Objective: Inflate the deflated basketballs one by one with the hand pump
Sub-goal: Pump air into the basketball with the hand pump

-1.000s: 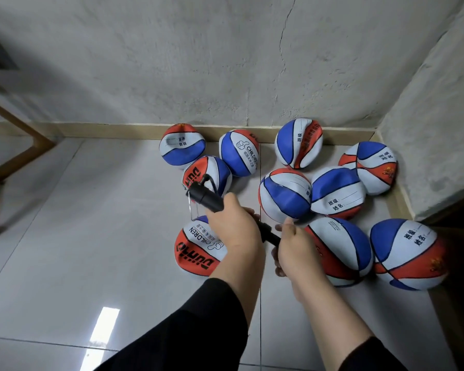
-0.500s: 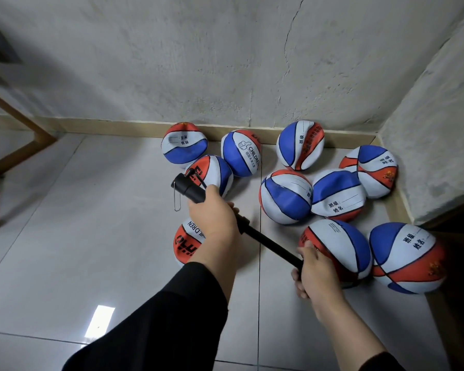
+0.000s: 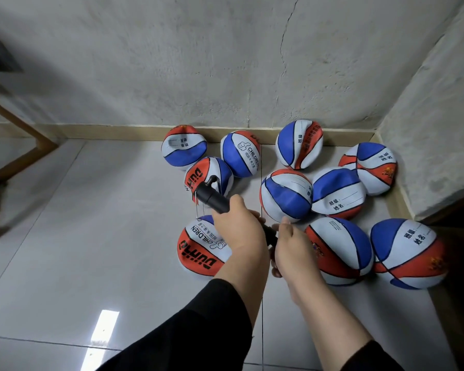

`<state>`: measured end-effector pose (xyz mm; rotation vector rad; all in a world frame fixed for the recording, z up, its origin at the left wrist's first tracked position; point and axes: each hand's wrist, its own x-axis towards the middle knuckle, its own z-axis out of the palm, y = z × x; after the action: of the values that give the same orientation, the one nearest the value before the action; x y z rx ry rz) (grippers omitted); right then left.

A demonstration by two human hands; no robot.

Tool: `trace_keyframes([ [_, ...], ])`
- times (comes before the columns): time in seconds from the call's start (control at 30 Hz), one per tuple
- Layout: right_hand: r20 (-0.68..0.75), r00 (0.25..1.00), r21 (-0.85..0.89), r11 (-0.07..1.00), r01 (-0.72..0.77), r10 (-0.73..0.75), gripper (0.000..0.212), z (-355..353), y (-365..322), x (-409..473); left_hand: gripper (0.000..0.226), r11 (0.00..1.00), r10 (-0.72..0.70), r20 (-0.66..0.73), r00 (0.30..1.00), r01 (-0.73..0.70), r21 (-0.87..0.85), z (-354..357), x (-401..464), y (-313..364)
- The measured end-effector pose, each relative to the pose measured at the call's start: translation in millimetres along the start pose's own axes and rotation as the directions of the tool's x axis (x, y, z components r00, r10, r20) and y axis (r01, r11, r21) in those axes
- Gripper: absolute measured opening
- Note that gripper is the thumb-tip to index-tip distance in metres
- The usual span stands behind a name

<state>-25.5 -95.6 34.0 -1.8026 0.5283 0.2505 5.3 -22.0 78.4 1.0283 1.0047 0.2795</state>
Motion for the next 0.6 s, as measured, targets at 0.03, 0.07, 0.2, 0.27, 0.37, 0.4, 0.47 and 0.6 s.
trace_keyframes([
  [0.03, 0.003, 1.000, 0.007, 1.000, -0.001, 0.000, 0.050, 0, -1, 0, 0.021, 1.000, -0.010, 0.011, 1.000, 0.010, -0.001, 0, 0, 0],
  [0.07, 0.011, 1.000, 0.018, 1.000, -0.013, 0.012, 0.050, 0, -1, -1, 0.020, 1.000, -0.017, 0.019, 1.000, 0.017, 0.002, 1, 0, 0],
  [0.2, 0.046, 0.998, 0.067, 0.996, -0.050, 0.047, 0.043, -7, 2, -6, 0.014, 0.999, -0.048, 0.021, 0.999, 0.048, -0.005, -2, 8, 3],
  [0.27, 0.043, 0.994, 0.104, 0.989, -0.107, 0.103, 0.038, -17, 10, -5, 0.013, 0.999, -0.043, -0.010, 0.999, 0.043, -0.004, -6, 20, 8],
  [0.37, 0.022, 0.974, 0.156, 0.962, -0.225, 0.224, 0.036, -33, 33, -5, 0.014, 1.000, -0.009, -0.044, 0.999, 0.008, -0.018, -12, 39, 16],
  [0.4, 0.015, 0.970, 0.164, 0.956, -0.243, 0.244, 0.036, -36, 39, -6, 0.014, 1.000, 0.001, -0.047, 0.999, -0.001, -0.012, -14, 42, 17],
  [0.47, 0.001, 0.966, 0.173, 0.951, -0.255, 0.259, 0.038, -36, 47, -7, 0.013, 1.000, 0.011, -0.037, 0.999, -0.010, 0.012, -16, 43, 15],
  [0.6, 0.009, 0.972, 0.177, 0.957, -0.232, 0.234, 0.039, -25, 35, -5, 0.011, 0.999, 0.026, -0.016, 1.000, -0.025, 0.041, -14, 34, 8],
])
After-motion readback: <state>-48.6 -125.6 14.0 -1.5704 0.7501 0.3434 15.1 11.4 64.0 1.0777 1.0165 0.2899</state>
